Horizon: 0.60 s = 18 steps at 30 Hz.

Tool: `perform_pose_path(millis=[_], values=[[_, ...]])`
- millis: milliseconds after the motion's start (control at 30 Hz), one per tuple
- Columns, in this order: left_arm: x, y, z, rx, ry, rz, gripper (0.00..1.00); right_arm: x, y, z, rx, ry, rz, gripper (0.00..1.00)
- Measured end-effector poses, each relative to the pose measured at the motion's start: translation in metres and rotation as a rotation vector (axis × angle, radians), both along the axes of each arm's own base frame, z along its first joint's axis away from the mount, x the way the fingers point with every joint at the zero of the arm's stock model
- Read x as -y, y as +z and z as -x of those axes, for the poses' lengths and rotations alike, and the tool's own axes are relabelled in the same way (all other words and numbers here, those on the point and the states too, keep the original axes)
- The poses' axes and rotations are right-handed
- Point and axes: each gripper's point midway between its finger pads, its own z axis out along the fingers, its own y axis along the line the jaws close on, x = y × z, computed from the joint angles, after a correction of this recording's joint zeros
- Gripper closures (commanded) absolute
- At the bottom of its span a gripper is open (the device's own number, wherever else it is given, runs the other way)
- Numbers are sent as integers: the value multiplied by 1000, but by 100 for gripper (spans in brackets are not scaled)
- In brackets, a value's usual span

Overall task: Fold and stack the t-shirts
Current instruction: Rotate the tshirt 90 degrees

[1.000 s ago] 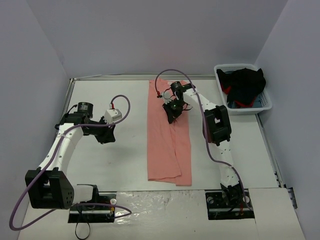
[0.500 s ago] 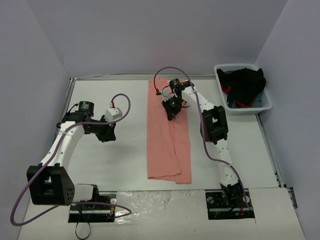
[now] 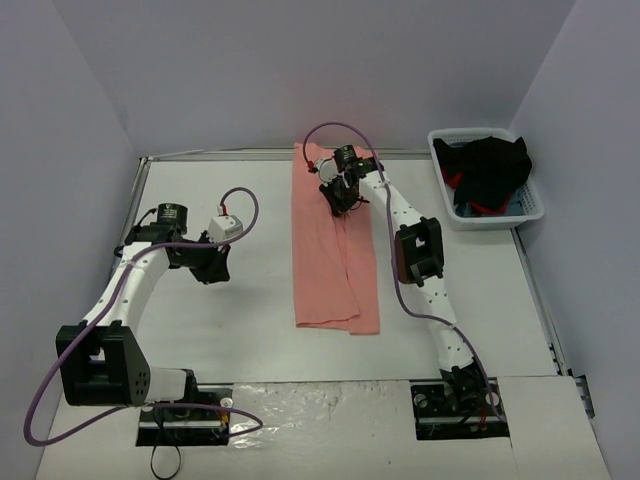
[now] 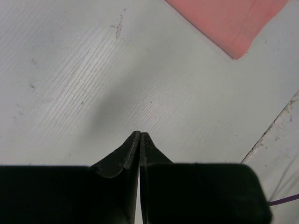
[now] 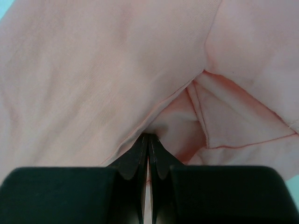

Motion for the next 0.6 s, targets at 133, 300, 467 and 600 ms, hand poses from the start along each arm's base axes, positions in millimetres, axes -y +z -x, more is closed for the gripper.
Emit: perform_pose_path(millis=[133,300,467,600], values=[[-3,-2,0,-6,15,-7,97,1,2,-19,80,-17,13,100],[-5,-3,-3,0,29,-17,97,4,3,-33,140,-26,32,100],[-7,-3,-5,6,38,-26,89,5,4,-31,146,-19,31,100],[-8,-1,-5,13,42,-36,82,10,14,-19,131,-18,37,100]])
